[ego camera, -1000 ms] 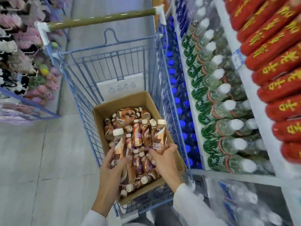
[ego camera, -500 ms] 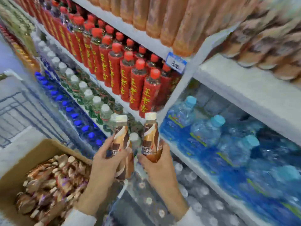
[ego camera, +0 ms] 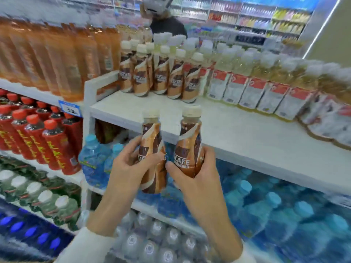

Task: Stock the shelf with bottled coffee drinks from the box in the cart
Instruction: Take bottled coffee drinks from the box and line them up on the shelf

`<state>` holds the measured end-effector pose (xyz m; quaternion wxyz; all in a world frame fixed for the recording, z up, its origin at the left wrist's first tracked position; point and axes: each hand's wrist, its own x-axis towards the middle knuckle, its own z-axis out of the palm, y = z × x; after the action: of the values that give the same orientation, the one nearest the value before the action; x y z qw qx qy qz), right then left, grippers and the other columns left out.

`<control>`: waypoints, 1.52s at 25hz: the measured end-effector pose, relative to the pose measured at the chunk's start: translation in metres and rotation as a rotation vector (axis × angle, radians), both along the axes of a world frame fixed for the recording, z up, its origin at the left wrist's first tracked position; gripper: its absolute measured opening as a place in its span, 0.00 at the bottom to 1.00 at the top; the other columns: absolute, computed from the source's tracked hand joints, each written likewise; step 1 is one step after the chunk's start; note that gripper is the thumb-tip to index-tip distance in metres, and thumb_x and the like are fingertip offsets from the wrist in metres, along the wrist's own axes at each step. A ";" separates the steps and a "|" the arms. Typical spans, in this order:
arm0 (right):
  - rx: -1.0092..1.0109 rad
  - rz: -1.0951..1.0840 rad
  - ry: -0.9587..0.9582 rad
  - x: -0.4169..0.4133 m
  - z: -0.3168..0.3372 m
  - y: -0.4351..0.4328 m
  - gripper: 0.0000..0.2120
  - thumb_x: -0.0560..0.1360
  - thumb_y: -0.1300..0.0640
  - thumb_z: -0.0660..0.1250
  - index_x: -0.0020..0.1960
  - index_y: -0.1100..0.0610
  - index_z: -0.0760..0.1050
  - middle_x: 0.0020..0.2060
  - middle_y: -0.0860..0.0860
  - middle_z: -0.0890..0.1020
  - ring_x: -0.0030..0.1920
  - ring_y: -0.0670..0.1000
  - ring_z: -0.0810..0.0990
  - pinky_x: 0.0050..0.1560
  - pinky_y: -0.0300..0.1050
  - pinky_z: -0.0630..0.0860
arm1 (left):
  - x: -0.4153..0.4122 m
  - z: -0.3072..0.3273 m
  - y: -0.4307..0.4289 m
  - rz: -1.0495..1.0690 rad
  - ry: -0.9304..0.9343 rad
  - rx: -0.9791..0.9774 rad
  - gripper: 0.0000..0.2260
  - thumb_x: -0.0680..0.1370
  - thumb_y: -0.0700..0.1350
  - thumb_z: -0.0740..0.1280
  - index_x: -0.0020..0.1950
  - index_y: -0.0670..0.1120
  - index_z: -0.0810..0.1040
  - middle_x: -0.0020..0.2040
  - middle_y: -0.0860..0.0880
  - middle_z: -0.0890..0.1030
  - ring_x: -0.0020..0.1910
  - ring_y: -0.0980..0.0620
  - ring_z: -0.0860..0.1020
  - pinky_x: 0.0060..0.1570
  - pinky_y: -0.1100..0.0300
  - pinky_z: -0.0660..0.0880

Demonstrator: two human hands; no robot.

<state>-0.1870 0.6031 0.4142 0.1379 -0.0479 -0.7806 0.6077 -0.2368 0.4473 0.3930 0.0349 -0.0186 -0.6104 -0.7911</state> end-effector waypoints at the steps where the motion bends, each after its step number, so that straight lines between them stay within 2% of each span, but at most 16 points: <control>1: 0.005 -0.042 0.035 -0.003 0.010 0.016 0.23 0.69 0.45 0.78 0.55 0.40 0.67 0.45 0.37 0.81 0.44 0.39 0.82 0.41 0.34 0.78 | -0.007 0.011 0.019 -0.039 0.036 0.005 0.25 0.58 0.51 0.82 0.54 0.61 0.85 0.48 0.49 0.88 0.44 0.52 0.86 0.42 0.60 0.81; 4: 0.035 -0.171 0.137 -0.021 0.033 0.055 0.23 0.70 0.46 0.79 0.53 0.41 0.65 0.43 0.41 0.81 0.42 0.39 0.81 0.38 0.31 0.76 | -0.035 0.039 0.067 -0.150 0.176 -0.035 0.19 0.66 0.45 0.79 0.54 0.59 0.84 0.46 0.50 0.88 0.43 0.53 0.86 0.40 0.64 0.80; 6: 0.049 -0.226 0.181 -0.039 0.043 0.077 0.24 0.70 0.48 0.78 0.55 0.45 0.65 0.45 0.44 0.81 0.43 0.43 0.82 0.42 0.40 0.80 | -0.056 0.054 0.093 -0.192 0.266 -0.087 0.20 0.70 0.42 0.79 0.60 0.54 0.81 0.47 0.52 0.88 0.43 0.55 0.85 0.40 0.66 0.79; 8: 0.060 -0.259 0.195 -0.058 0.046 0.095 0.25 0.71 0.49 0.78 0.58 0.48 0.64 0.48 0.47 0.80 0.45 0.48 0.83 0.46 0.48 0.82 | -0.077 0.061 0.113 -0.227 0.336 -0.125 0.23 0.74 0.40 0.77 0.66 0.55 0.77 0.50 0.56 0.87 0.47 0.58 0.85 0.42 0.68 0.79; 12: 0.095 -0.346 0.198 -0.085 0.037 0.118 0.27 0.72 0.52 0.77 0.60 0.48 0.61 0.53 0.48 0.79 0.48 0.45 0.81 0.46 0.42 0.79 | -0.106 0.059 0.136 -0.253 0.428 -0.244 0.28 0.75 0.44 0.76 0.64 0.71 0.71 0.54 0.63 0.83 0.53 0.62 0.83 0.48 0.70 0.77; 14: 0.076 -0.361 0.178 -0.092 0.027 0.122 0.27 0.73 0.52 0.77 0.60 0.48 0.61 0.54 0.48 0.78 0.48 0.43 0.81 0.46 0.43 0.81 | -0.114 0.053 0.142 -0.259 0.433 -0.298 0.30 0.76 0.45 0.76 0.62 0.78 0.68 0.53 0.69 0.81 0.53 0.65 0.81 0.48 0.74 0.75; 16: 0.070 -0.370 0.173 -0.096 0.019 0.124 0.28 0.73 0.52 0.77 0.61 0.48 0.60 0.55 0.47 0.78 0.50 0.42 0.81 0.50 0.47 0.83 | -0.120 0.046 0.144 -0.270 0.434 -0.316 0.28 0.77 0.46 0.75 0.69 0.69 0.68 0.54 0.69 0.80 0.54 0.65 0.81 0.50 0.74 0.75; 18: 0.074 -0.374 0.167 -0.096 0.016 0.126 0.30 0.72 0.51 0.78 0.62 0.47 0.60 0.56 0.48 0.78 0.51 0.42 0.81 0.50 0.44 0.83 | -0.122 0.043 0.145 -0.281 0.444 -0.327 0.28 0.77 0.47 0.74 0.73 0.61 0.68 0.55 0.69 0.80 0.54 0.64 0.81 0.50 0.74 0.75; 21: 0.084 -0.358 0.128 -0.090 0.016 0.126 0.36 0.69 0.45 0.80 0.64 0.45 0.58 0.59 0.46 0.78 0.53 0.39 0.80 0.49 0.32 0.79 | -0.123 0.039 0.140 -0.339 0.432 -0.370 0.31 0.74 0.53 0.76 0.74 0.61 0.67 0.57 0.67 0.81 0.57 0.65 0.80 0.51 0.72 0.76; 23: 0.130 -0.408 0.116 -0.084 0.012 0.123 0.44 0.64 0.39 0.81 0.69 0.45 0.57 0.62 0.46 0.75 0.59 0.45 0.78 0.57 0.38 0.79 | -0.127 0.035 0.129 -0.404 0.399 -0.437 0.37 0.67 0.55 0.78 0.74 0.60 0.67 0.61 0.63 0.81 0.60 0.63 0.79 0.56 0.66 0.78; 25: 0.236 -0.525 0.106 -0.080 0.010 0.120 0.46 0.63 0.37 0.80 0.71 0.47 0.58 0.64 0.47 0.72 0.62 0.48 0.75 0.61 0.45 0.77 | -0.133 0.031 0.120 -0.445 0.370 -0.491 0.38 0.66 0.48 0.79 0.74 0.58 0.69 0.62 0.59 0.81 0.60 0.61 0.80 0.63 0.59 0.78; 27: 0.288 -0.594 0.104 -0.081 0.009 0.119 0.41 0.64 0.39 0.80 0.67 0.49 0.62 0.60 0.46 0.71 0.59 0.48 0.74 0.57 0.42 0.75 | -0.134 0.030 0.117 -0.421 0.349 -0.519 0.35 0.68 0.41 0.80 0.72 0.57 0.71 0.60 0.61 0.81 0.57 0.64 0.81 0.63 0.57 0.78; 31: 0.224 -0.461 0.057 -0.083 0.010 0.129 0.30 0.70 0.51 0.79 0.63 0.46 0.64 0.52 0.40 0.76 0.51 0.42 0.78 0.51 0.35 0.72 | -0.128 0.026 0.120 -0.273 0.361 -0.568 0.33 0.64 0.50 0.84 0.62 0.61 0.73 0.55 0.63 0.81 0.51 0.70 0.79 0.48 0.74 0.76; 33: 0.214 -0.321 -0.003 -0.082 0.013 0.137 0.28 0.72 0.55 0.77 0.64 0.44 0.65 0.51 0.35 0.76 0.51 0.37 0.77 0.51 0.32 0.72 | -0.126 0.027 0.121 -0.245 0.353 -0.589 0.34 0.62 0.53 0.85 0.61 0.61 0.71 0.53 0.65 0.79 0.49 0.74 0.77 0.42 0.77 0.73; 35: 0.225 -0.200 -0.061 -0.081 0.017 0.145 0.28 0.73 0.56 0.75 0.67 0.43 0.65 0.55 0.36 0.77 0.55 0.35 0.76 0.59 0.37 0.74 | -0.125 0.030 0.121 -0.255 0.347 -0.620 0.35 0.62 0.55 0.85 0.62 0.60 0.69 0.52 0.67 0.78 0.48 0.76 0.75 0.41 0.76 0.71; 38: 0.181 -0.134 -0.072 -0.079 0.019 0.148 0.34 0.73 0.54 0.76 0.74 0.47 0.63 0.66 0.42 0.76 0.64 0.44 0.77 0.70 0.49 0.73 | -0.123 0.033 0.118 -0.271 0.350 -0.616 0.36 0.62 0.57 0.84 0.63 0.59 0.69 0.53 0.67 0.77 0.50 0.71 0.77 0.45 0.75 0.70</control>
<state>-0.2662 0.7515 0.4335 0.1537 -0.1092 -0.8317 0.5222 -0.3596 0.5650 0.4255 0.0265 -0.2436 -0.7964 -0.5529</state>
